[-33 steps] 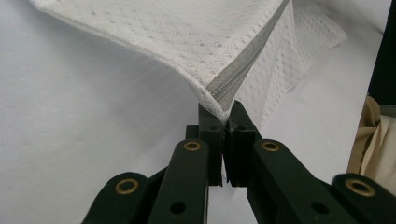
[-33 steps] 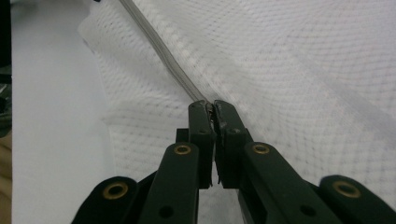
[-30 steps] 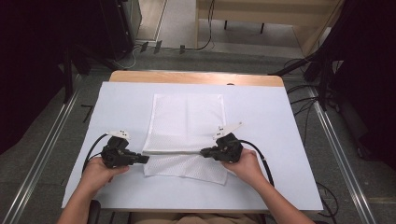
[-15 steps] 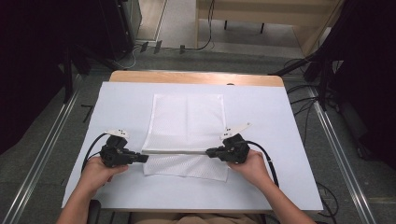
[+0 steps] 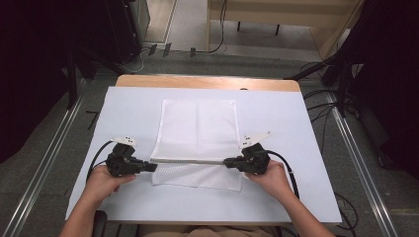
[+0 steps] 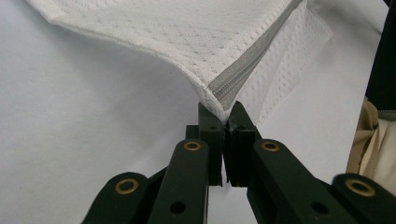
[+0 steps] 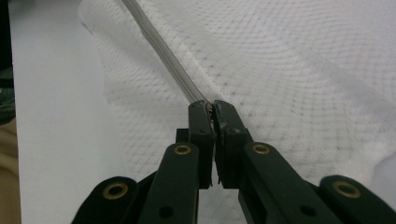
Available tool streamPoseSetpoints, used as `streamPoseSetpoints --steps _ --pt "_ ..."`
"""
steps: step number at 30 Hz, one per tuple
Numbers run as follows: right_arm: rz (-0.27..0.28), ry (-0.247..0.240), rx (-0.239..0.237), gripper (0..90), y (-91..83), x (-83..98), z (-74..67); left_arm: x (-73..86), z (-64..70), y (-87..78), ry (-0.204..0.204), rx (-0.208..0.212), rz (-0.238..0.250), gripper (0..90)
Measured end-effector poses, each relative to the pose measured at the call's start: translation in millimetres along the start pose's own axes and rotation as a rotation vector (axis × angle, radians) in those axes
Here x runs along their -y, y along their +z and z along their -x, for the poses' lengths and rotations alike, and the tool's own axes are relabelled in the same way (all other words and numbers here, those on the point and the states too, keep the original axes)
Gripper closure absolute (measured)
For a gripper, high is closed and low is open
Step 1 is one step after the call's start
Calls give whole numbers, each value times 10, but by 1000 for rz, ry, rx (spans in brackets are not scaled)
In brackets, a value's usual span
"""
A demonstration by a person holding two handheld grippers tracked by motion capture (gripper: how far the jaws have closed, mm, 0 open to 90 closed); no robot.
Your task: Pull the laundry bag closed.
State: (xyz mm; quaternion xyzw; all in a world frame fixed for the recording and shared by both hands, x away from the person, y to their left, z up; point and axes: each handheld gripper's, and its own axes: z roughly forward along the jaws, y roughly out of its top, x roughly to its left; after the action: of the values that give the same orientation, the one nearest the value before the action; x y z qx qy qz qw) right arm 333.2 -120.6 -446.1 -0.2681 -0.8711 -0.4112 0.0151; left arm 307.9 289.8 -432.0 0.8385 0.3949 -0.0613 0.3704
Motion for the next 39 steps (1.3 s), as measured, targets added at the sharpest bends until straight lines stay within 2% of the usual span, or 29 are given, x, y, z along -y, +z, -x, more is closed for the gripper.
streamPoseSetpoints --steps 9,12,15,23,39 --pt "-13 5 8 884 -62 67 28 4 -8 -7 0 3 -4 880" --pt "-9 27 6 884 -102 91 49 5 -3 7 0 6 -8 881" --pt "-16 22 10 884 -136 125 53 5 -10 -7 -2 7 -8 882" --pt "5 41 13 884 -251 170 97 5 -4 7 4 12 -7 882" --pt "-9 41 17 885 -271 176 99 7 -14 17 -3 16 -20 887"
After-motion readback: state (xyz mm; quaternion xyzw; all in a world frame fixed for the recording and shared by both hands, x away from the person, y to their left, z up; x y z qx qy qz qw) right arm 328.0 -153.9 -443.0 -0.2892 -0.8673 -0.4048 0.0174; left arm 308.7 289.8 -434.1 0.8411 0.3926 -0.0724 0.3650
